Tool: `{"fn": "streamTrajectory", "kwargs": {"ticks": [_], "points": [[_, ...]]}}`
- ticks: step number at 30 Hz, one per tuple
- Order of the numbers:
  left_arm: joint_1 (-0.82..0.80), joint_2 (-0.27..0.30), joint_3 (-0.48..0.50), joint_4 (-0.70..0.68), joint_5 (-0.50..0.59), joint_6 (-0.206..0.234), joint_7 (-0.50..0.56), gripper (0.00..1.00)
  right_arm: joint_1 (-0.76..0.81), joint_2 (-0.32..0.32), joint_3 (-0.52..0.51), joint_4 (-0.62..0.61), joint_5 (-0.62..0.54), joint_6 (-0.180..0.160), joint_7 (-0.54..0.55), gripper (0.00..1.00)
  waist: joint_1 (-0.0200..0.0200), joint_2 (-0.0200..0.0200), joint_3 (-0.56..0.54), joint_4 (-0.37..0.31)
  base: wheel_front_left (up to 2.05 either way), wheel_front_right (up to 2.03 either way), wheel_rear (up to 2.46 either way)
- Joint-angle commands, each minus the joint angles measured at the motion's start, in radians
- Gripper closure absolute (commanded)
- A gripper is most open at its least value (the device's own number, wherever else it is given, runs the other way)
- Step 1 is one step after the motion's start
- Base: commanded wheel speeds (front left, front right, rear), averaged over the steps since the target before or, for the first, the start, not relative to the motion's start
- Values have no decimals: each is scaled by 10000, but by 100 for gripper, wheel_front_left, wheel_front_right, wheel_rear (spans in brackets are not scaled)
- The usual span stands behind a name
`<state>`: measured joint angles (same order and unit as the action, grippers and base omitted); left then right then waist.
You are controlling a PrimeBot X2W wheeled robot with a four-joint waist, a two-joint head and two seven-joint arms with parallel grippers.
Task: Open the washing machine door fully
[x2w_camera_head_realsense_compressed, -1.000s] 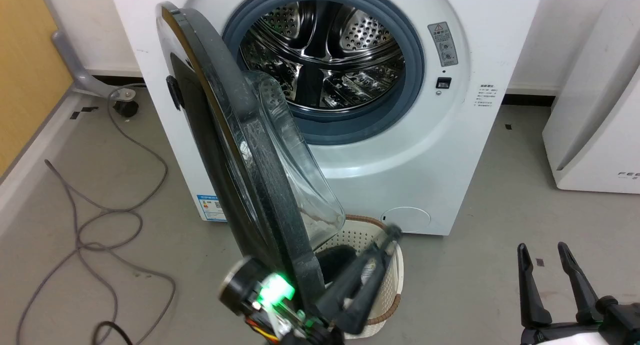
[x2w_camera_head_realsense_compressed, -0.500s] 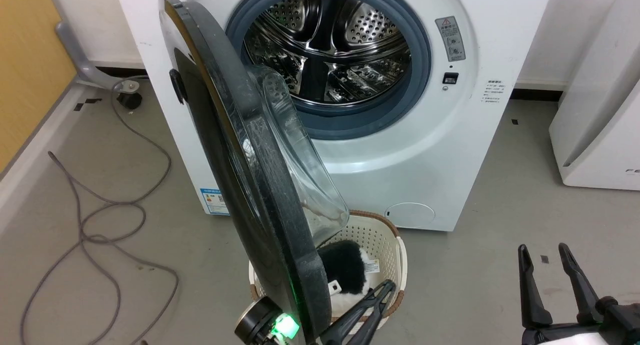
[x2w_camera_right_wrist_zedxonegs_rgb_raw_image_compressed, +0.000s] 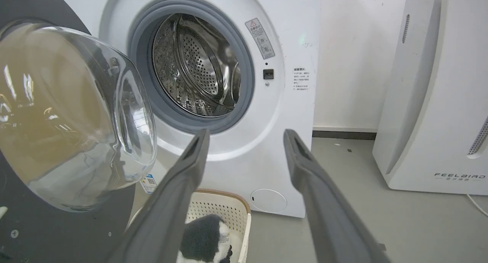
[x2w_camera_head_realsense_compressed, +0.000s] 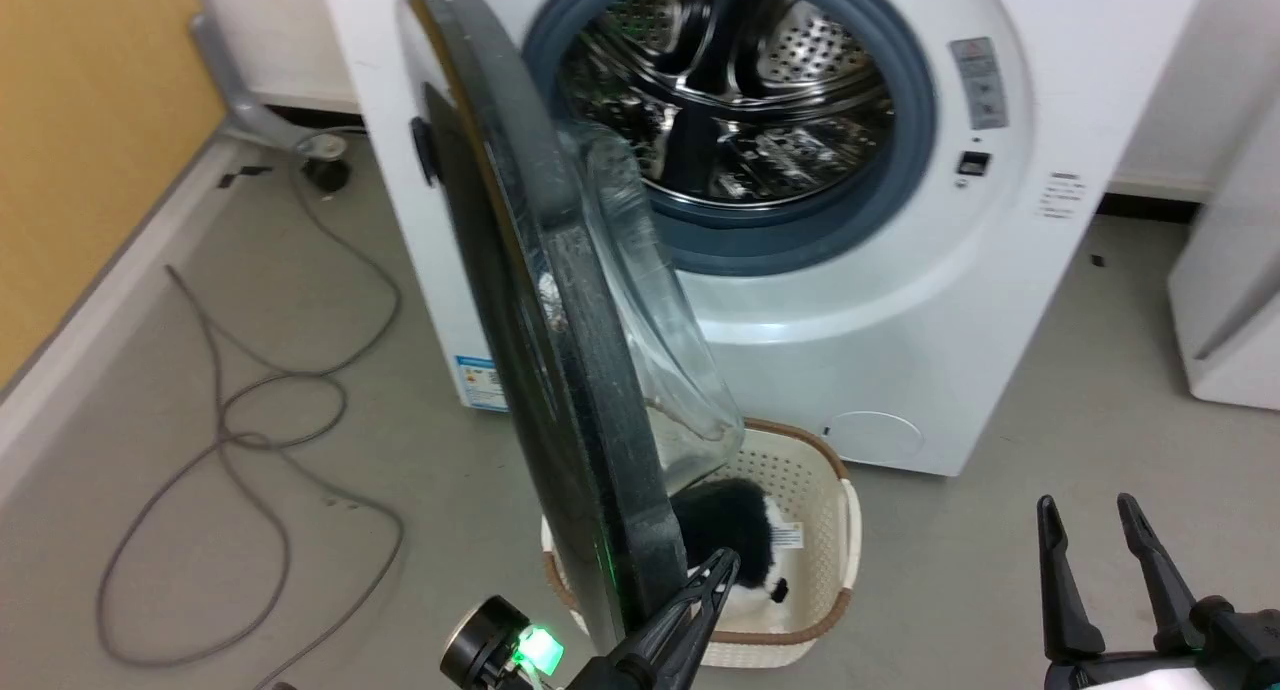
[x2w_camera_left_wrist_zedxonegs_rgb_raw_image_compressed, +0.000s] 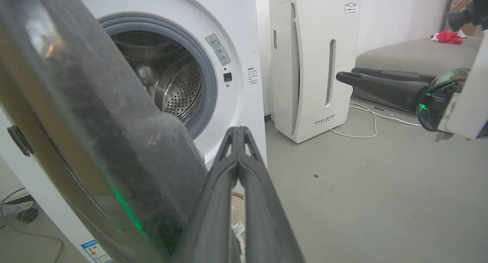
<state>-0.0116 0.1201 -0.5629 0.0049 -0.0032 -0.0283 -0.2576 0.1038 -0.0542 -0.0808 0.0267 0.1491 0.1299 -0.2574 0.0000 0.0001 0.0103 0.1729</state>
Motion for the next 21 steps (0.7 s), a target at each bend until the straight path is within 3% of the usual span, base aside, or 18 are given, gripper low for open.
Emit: {"fn": "streamTrajectory", "kwargs": {"ticks": [1,13,21], "points": [[-124,80,95,51,-70,84,-42,100,101,39,13,44,-54,8,-43,0,0,-1,-14,280,0,0,0],[201,362,171,-392,-97,274,-42,100,120,39,112,118,78,8,-43,0,0,-1,-17,2077,0,0,0],[586,942,1063,-686,-260,825,-42,100,54,39,320,102,98,8,-44,0,0,-1,36,2697,0,0,0]]}}
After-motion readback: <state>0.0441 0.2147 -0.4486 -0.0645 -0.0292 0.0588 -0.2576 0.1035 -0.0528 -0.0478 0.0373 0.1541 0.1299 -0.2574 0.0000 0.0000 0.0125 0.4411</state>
